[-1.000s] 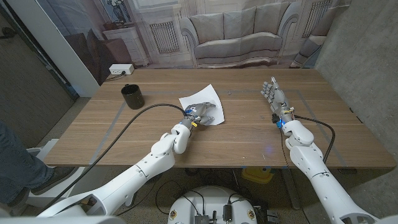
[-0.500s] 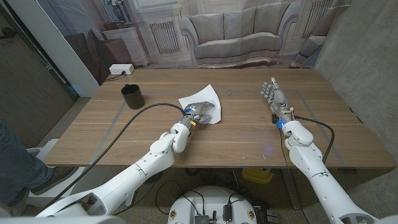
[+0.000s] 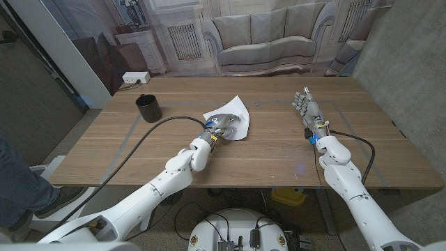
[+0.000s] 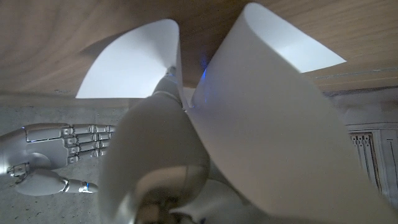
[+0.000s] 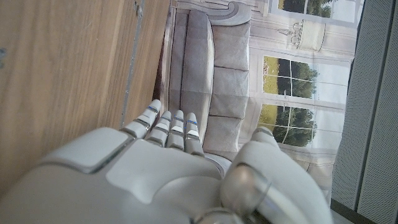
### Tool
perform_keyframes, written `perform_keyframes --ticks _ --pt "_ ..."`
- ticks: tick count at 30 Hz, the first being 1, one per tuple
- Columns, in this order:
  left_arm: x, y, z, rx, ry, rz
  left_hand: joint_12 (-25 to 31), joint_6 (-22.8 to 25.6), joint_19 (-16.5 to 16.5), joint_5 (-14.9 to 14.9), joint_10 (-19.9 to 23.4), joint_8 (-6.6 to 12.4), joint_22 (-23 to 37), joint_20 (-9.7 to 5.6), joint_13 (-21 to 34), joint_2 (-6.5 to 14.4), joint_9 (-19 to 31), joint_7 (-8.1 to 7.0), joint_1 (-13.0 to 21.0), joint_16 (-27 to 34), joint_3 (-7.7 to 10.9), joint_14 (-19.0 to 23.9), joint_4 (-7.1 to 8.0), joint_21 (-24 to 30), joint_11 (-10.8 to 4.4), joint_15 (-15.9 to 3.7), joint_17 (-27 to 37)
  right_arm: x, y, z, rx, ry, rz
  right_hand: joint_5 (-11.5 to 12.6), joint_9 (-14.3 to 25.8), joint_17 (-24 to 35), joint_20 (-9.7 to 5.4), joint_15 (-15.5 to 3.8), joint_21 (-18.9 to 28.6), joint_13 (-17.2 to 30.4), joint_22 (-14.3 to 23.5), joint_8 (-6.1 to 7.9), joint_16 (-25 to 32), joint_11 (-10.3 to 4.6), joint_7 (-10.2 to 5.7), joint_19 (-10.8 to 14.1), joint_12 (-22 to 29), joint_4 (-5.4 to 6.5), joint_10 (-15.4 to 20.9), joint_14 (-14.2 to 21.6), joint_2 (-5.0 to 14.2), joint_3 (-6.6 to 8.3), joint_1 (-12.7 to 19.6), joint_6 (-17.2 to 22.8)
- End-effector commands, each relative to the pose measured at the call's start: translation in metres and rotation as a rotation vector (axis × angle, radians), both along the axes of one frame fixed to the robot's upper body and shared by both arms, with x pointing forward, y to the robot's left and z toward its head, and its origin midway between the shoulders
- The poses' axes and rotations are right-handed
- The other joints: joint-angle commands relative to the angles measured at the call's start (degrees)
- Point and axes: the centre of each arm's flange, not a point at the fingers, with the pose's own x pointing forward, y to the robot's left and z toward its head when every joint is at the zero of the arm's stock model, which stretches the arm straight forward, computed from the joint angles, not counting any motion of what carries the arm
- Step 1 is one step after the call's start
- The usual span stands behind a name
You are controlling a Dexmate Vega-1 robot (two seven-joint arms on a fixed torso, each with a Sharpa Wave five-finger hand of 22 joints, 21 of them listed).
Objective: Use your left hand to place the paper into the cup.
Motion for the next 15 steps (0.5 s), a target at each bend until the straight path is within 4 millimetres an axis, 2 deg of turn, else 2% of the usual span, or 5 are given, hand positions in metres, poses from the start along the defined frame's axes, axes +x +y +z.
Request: perform_keyframes --ticks 1,15 --pt "-0.0039 0.0052 0.0072 -0.028 -0.02 -0.021 0.2 1.3 0.8 -0.4 1.1 0.56 -0.1 -0.58 0.1 0.1 0.2 0.06 0.4 0.2 0.69 1.3 0.06 0.2 0.63 -6.73 0.0 -0.0051 0.0012 0.0008 -0.001 -0.008 -0.003 0.1 0.3 0.2 -1.1 0.31 -0.2 0.1 0.1 0.03 -0.3 0.06 -0.12 0.6 -0.2 0.02 0.4 0.4 0.1 -0.02 -0.1 0.2" --pt "-0.0122 0.0138 0.014 -0.035 -0.026 0.001 -0.4 1.0 0.0 -0.8 0.8 0.1 -0.1 0.59 0.1 0.3 0.2 -0.26 -0.4 -0.6 0.97 0.7 1.0 -0.4 1.19 -6.15 0.0 -0.0067 0.0027 0.0021 -0.008 -0.009 0.004 0.1 0.3 0.2 -1.09 0.28 -0.4 0.1 0.1 0.01 -0.3 0.1 -0.14 0.7 -0.2 -0.03 0.4 0.5 0.16 -0.06 -0.1 0.2"
